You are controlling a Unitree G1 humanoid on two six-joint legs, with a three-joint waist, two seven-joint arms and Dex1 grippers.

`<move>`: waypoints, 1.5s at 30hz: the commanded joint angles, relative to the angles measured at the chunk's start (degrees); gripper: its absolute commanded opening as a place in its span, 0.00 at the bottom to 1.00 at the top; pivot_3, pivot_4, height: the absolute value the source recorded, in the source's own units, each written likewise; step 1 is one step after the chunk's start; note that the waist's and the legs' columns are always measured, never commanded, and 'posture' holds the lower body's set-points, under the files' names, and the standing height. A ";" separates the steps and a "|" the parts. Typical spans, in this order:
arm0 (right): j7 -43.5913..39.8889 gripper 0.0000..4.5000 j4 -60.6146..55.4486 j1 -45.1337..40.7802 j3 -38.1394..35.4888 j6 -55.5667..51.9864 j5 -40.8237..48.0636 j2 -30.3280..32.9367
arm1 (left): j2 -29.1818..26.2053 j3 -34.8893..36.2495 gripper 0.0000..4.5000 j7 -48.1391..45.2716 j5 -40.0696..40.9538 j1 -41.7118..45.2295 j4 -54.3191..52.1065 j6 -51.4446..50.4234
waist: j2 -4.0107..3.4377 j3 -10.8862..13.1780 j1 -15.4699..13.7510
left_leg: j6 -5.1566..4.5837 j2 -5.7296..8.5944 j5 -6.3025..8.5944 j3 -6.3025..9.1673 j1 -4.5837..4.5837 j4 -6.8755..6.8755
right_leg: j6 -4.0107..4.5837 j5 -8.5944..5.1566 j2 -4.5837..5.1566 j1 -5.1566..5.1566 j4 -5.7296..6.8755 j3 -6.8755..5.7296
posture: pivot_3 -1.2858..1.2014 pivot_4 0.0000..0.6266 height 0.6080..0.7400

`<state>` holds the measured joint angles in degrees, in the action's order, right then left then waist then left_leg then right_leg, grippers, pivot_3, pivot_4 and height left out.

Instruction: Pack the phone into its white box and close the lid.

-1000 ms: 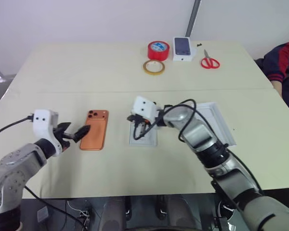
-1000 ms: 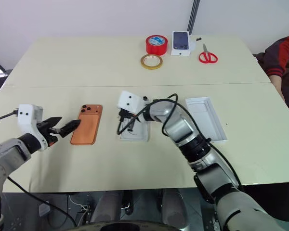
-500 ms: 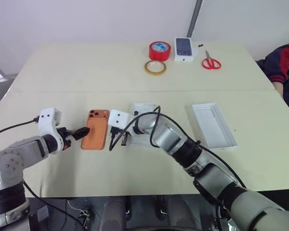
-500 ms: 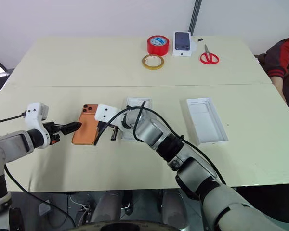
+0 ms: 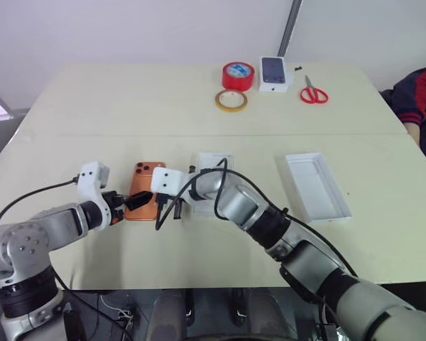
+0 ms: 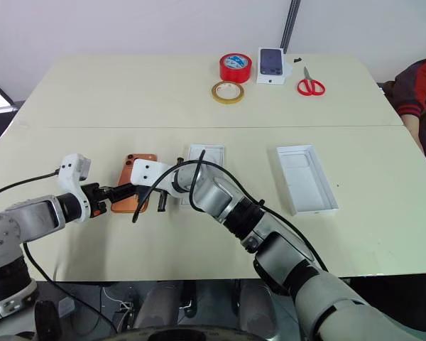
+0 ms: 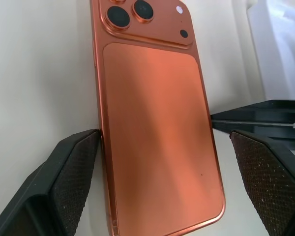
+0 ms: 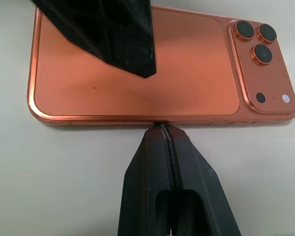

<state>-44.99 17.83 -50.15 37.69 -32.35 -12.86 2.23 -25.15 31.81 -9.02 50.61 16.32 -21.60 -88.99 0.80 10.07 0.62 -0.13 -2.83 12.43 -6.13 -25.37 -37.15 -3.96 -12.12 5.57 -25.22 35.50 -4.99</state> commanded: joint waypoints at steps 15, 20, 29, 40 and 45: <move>-0.19 0.00 -1.82 0.45 -0.27 1.38 -1.03 -1.09 | 4.06 0.17 0.99 0.36 5.39 3.05 2.77 -3.51 | 0.02 -0.03 -0.05 | 0.00 0.01 0.00 0.06 0.00 -0.02 | 0.01 0.00 0.00 0.03 0.01 -0.02 | 0.52 0.24 0.97; -0.22 0.00 -1.69 0.69 -0.30 1.46 -1.33 -1.27 | 5.17 1.12 0.99 1.55 8.39 3.70 3.24 -3.51 | 0.03 -0.04 -0.03 | 0.00 0.01 0.00 0.08 0.00 -0.02 | 0.01 0.00 0.01 0.04 0.00 -0.02 | 0.52 0.24 0.97; -0.39 0.00 -1.67 0.84 -0.37 1.68 -1.56 -1.29 | 4.36 3.61 0.99 5.77 12.57 4.52 5.67 -3.51 | 0.08 -0.05 0.49 | -0.11 -0.03 -0.08 0.08 -0.02 0.01 | -0.01 0.01 -0.03 -0.02 0.01 -0.03 | 0.52 0.24 0.97; -0.45 0.00 -2.12 1.01 -0.44 1.37 -1.74 -0.88 | 5.29 9.61 0.99 10.08 11.59 5.93 8.94 -3.51 | 0.08 -0.05 0.49 | -0.06 -0.04 -0.05 0.07 -0.03 0.03 | 0.00 0.00 -0.03 -0.05 0.01 -0.04 | 0.52 0.24 0.97; -0.69 0.00 -2.63 1.12 -0.36 1.24 -1.76 -0.74 | 6.60 10.02 0.71 11.04 13.54 5.07 8.69 -3.51 | 0.08 -0.05 0.49 | 0.01 -0.04 -0.01 0.07 -0.03 0.03 | 0.00 0.01 -0.02 -0.05 0.01 -0.04 | 0.52 0.24 0.97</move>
<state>-45.42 17.48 -49.32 37.20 -31.60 -14.50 1.82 -18.86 40.98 1.82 61.91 21.44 -12.30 -92.00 0.88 10.02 1.10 -0.11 -2.86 12.42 -6.06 -25.41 -37.13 -3.97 -12.12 5.55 -25.27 35.51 -5.02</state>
